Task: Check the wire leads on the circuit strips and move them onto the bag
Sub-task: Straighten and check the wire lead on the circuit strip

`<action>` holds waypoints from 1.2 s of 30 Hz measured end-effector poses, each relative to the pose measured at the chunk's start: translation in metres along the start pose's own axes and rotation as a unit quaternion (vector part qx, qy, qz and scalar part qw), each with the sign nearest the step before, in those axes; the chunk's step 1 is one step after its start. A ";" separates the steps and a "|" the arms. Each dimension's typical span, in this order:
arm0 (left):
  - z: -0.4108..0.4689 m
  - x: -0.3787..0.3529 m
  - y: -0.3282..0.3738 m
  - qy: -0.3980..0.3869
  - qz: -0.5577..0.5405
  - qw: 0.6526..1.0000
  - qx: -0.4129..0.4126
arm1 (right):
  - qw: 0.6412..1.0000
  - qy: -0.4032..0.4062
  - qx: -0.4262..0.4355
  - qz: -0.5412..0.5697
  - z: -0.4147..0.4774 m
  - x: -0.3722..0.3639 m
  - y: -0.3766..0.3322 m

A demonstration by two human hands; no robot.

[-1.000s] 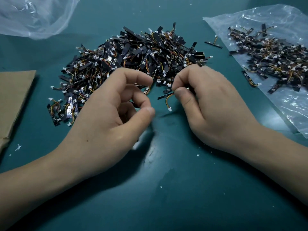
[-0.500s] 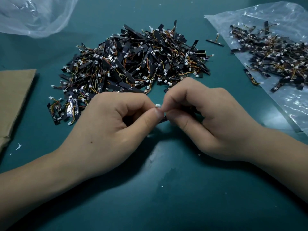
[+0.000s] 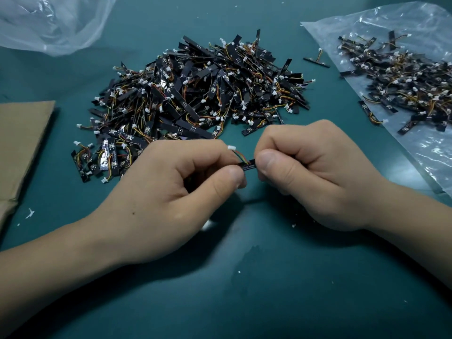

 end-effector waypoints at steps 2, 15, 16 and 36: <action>0.000 0.000 -0.001 0.006 0.013 1.000 0.001 | 1.000 -0.009 -0.007 0.011 0.000 0.000 0.001; -0.001 -0.006 -0.002 0.017 -0.064 0.997 0.049 | 0.999 -0.031 -0.035 0.001 0.002 -0.003 0.003; 0.000 -0.005 -0.003 0.018 -0.073 0.996 0.055 | 0.998 -0.035 -0.044 0.006 0.002 -0.004 0.003; -0.001 -0.005 0.000 0.022 -0.049 0.997 0.060 | 0.998 -0.034 -0.058 0.003 0.002 -0.002 0.003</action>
Point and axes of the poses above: each hand's wrist, its own z-axis towards the middle knuckle, its own x-axis out of the back of the hand, y = z × x, the point moved 4 cm from there along z, towards the middle knuckle, and after that the axes turned 13 degrees about z, right-handed, at the moved point
